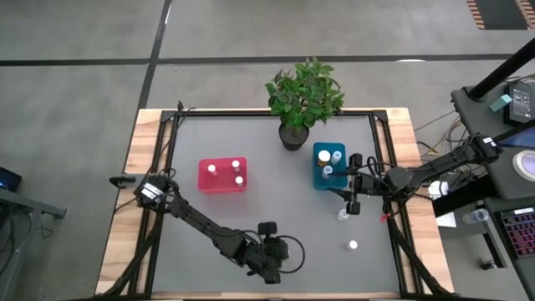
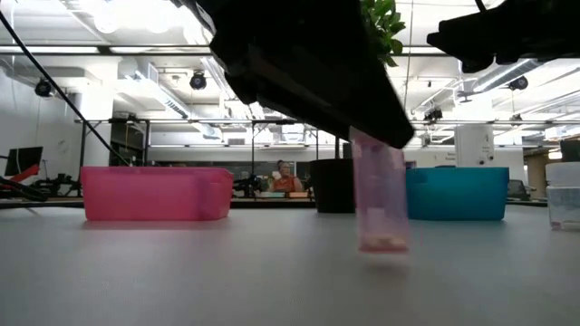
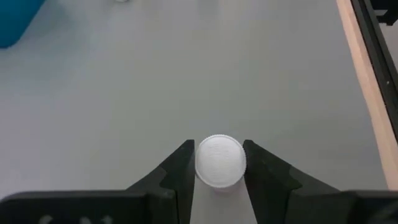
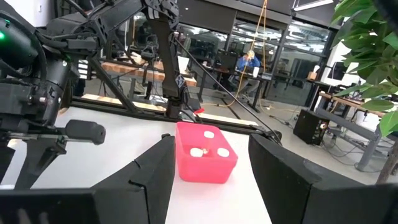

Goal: Pick and place medicine bottles into bin by pill shape (circle, oval)
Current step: Put the small pink pill bottle into the pink bin

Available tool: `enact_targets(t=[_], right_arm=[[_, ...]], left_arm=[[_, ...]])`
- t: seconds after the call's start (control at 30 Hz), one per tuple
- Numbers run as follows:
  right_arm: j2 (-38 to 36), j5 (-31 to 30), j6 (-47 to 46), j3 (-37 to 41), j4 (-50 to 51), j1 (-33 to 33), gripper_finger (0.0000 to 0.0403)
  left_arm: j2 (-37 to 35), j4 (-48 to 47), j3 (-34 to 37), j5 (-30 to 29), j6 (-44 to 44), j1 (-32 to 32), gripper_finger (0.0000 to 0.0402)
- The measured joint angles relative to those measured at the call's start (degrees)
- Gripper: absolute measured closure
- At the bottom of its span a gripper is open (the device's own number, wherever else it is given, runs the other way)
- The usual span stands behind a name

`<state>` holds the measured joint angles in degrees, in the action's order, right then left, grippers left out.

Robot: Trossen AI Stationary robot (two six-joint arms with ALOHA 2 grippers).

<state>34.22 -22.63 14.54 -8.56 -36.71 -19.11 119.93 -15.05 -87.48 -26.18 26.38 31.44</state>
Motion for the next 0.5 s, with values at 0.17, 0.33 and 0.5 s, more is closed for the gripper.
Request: enact_targets(t=[0.17, 0.33, 0.5], right_arm=[[0.00, 0.00, -0.43, 0.00, 0.04, 0.00, 0.0211], [0.00, -0.02, -1.14, 0.00, 0.50, 0.00, 0.0211], [0.00, -0.01, -1.58, 0.00, 0.52, 0.02, 0.0211]], left_arm=[[-2.81, -4.97, 0.04, -2.05, -3.63, -0.28, 0.0302], [-7.01, -9.82, 0.07, -5.76, -8.64, -0.96, 0.0302], [-12.41, -14.03, 0.39, -7.43, -10.25, -2.05, 0.0302]])
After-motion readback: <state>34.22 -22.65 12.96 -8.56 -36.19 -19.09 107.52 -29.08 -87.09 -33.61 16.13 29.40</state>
